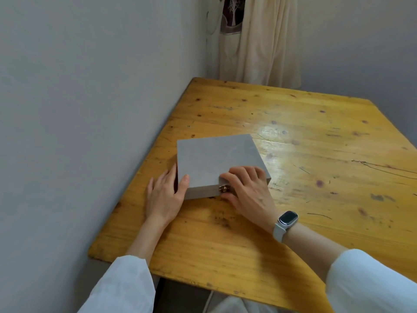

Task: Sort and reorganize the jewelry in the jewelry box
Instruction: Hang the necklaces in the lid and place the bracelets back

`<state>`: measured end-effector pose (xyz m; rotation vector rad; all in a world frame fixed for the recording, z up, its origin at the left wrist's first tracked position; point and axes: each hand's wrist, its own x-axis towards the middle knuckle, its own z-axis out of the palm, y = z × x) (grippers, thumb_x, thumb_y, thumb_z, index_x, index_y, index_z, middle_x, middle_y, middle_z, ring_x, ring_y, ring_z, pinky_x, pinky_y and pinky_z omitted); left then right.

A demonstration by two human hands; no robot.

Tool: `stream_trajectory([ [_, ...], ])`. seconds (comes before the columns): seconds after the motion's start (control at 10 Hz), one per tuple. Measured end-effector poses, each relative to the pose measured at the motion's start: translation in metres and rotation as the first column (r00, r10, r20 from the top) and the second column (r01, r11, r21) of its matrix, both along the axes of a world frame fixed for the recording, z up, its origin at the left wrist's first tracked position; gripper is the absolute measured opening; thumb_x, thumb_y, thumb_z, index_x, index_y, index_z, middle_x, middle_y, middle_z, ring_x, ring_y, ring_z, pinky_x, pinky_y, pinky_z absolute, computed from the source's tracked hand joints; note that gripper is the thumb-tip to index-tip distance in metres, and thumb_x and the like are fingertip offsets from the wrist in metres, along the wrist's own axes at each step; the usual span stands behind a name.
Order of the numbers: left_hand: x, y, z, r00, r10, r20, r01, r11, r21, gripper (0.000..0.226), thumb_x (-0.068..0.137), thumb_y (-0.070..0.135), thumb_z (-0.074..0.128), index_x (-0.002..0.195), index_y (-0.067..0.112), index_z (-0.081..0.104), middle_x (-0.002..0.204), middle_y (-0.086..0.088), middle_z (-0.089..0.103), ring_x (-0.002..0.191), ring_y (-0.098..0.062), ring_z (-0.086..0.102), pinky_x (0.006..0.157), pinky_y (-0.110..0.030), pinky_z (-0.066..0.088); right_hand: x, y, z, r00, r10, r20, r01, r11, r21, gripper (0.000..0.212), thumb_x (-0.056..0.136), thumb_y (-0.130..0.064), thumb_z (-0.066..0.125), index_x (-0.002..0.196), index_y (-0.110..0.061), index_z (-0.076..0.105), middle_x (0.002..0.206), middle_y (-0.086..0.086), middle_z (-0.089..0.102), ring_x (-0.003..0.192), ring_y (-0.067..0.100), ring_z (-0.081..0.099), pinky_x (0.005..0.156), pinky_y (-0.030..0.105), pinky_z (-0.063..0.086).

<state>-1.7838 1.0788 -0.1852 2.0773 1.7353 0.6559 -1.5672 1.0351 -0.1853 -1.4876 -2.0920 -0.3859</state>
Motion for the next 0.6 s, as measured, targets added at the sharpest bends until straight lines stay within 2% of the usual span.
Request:
stream_trajectory([
  [0.1, 0.000, 0.000, 0.000, 1.000, -0.004, -0.001, 0.004, 1.000, 0.011, 0.087, 0.075, 0.071, 0.003, 0.146, 0.024, 0.022, 0.147, -0.002, 0.036, 0.137, -0.014, 0.025, 0.115, -0.038, 0.005, -0.005, 0.005, -0.007, 0.998, -0.050, 0.040, 0.046, 0.996, 0.079, 0.043, 0.075, -0.036, 0.070, 0.109, -0.020, 0.049, 0.104, 0.004, 0.056, 0.097, 0.021, 0.042, 0.088, 0.039, 0.031],
  [0.2, 0.002, -0.001, 0.000, 0.999, -0.012, -0.031, 0.013, 0.999, 0.031, 0.090, 0.074, 0.076, 0.007, 0.146, 0.023, 0.021, 0.146, -0.003, 0.038, 0.137, -0.015, 0.027, 0.115, -0.041, 0.007, -0.007, 0.011, -0.011, 0.995, -0.081, 0.051, 0.073, 0.987, 0.140, 0.044, 0.072, -0.035, 0.072, 0.107, -0.020, 0.049, 0.105, 0.000, 0.046, 0.097, 0.021, 0.042, 0.086, 0.038, 0.031],
  [0.3, 0.005, -0.002, 0.001, 0.991, -0.001, -0.136, 0.002, 1.000, 0.012, 0.097, 0.073, 0.081, 0.021, 0.147, 0.018, 0.014, 0.150, -0.005, 0.028, 0.140, -0.015, 0.019, 0.116, -0.040, 0.002, -0.014, 0.017, -0.006, 0.993, -0.118, -0.006, 0.118, 0.992, 0.041, 0.047, 0.070, -0.034, 0.074, 0.107, -0.021, 0.048, 0.104, 0.003, 0.053, 0.102, 0.021, 0.041, 0.088, 0.037, 0.027],
  [0.4, 0.007, -0.005, 0.004, 0.987, 0.009, -0.162, -0.009, 1.000, 0.001, 0.094, 0.076, 0.076, 0.029, 0.147, 0.017, 0.010, 0.152, -0.005, 0.024, 0.141, -0.015, 0.017, 0.116, -0.040, 0.002, -0.013, 0.011, 0.007, 0.994, -0.061, -0.091, 0.047, 0.988, -0.148, 0.044, 0.075, -0.037, 0.068, 0.113, -0.023, 0.050, 0.110, 0.002, 0.053, 0.109, 0.023, 0.043, 0.095, 0.036, 0.025],
  [0.5, 0.007, -0.005, 0.007, 0.986, 0.018, -0.166, -0.019, 1.000, -0.009, 0.087, 0.079, 0.072, 0.027, 0.147, 0.020, 0.009, 0.153, -0.004, 0.022, 0.141, -0.014, 0.015, 0.117, -0.037, 0.001, -0.006, -0.009, 0.069, 0.750, -0.005, -0.662, -0.258, 0.919, -0.299, 0.023, 0.086, -0.025, 0.060, 0.109, -0.021, 0.060, 0.109, -0.004, 0.061, 0.108, 0.011, 0.054, 0.099, 0.036, 0.042],
  [0.6, 0.007, -0.006, 0.008, 0.987, 0.026, -0.159, -0.030, 0.999, -0.023, 0.081, 0.084, 0.068, 0.027, 0.148, 0.021, 0.009, 0.152, -0.004, 0.023, 0.141, -0.015, 0.015, 0.117, -0.036, 0.001, 0.005, -0.036, 0.141, 0.358, 0.159, -0.920, -0.462, 0.886, -0.027, 0.018, 0.082, -0.028, 0.062, 0.099, -0.027, 0.067, 0.097, -0.009, 0.068, 0.098, 0.009, 0.061, 0.089, 0.025, 0.049],
])
